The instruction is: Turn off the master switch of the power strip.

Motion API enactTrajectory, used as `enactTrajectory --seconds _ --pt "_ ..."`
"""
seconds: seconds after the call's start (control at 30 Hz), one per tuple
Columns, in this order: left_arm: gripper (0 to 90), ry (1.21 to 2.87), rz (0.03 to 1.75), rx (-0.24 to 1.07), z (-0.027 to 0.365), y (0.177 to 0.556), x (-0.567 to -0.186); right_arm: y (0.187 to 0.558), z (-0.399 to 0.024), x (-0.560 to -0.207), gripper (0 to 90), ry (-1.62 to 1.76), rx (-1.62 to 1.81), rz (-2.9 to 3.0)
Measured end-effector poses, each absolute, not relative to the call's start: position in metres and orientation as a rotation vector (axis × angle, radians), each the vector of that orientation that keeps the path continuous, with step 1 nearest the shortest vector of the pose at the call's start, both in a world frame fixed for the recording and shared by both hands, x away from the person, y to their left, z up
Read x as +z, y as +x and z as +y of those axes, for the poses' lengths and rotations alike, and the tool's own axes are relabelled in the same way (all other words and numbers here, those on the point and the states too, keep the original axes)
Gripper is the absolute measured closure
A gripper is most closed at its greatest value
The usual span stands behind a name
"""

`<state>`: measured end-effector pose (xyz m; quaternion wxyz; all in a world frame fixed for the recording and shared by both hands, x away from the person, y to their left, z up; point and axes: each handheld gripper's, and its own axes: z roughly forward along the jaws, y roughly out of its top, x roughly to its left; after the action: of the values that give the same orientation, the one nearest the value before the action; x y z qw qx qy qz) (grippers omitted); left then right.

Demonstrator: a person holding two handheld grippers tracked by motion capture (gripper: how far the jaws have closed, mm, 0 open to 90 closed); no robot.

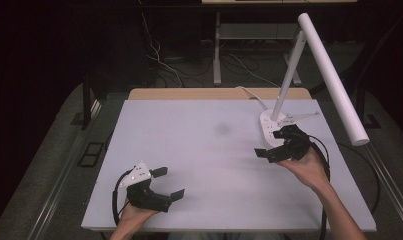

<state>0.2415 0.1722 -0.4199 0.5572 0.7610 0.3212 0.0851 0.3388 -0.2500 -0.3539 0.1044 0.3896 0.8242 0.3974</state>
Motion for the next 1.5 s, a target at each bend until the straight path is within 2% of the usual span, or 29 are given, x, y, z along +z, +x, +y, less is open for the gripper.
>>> enactTrajectory --seconds 1.43,1.47,1.5 --pt "1.2 1.826 0.739 0.193 0.169 0.241 -0.421 0.406 -0.243 -0.355 0.3 1.202 0.970 2.443" --pt "1.2 1.826 0.739 0.193 0.169 0.241 -0.421 0.408 -0.244 -0.354 0.5 1.207 0.971 2.442" --pt "1.2 1.825 0.739 0.193 0.169 0.241 -0.421 0.410 -0.244 -0.354 4.5 1.206 0.965 2.439"
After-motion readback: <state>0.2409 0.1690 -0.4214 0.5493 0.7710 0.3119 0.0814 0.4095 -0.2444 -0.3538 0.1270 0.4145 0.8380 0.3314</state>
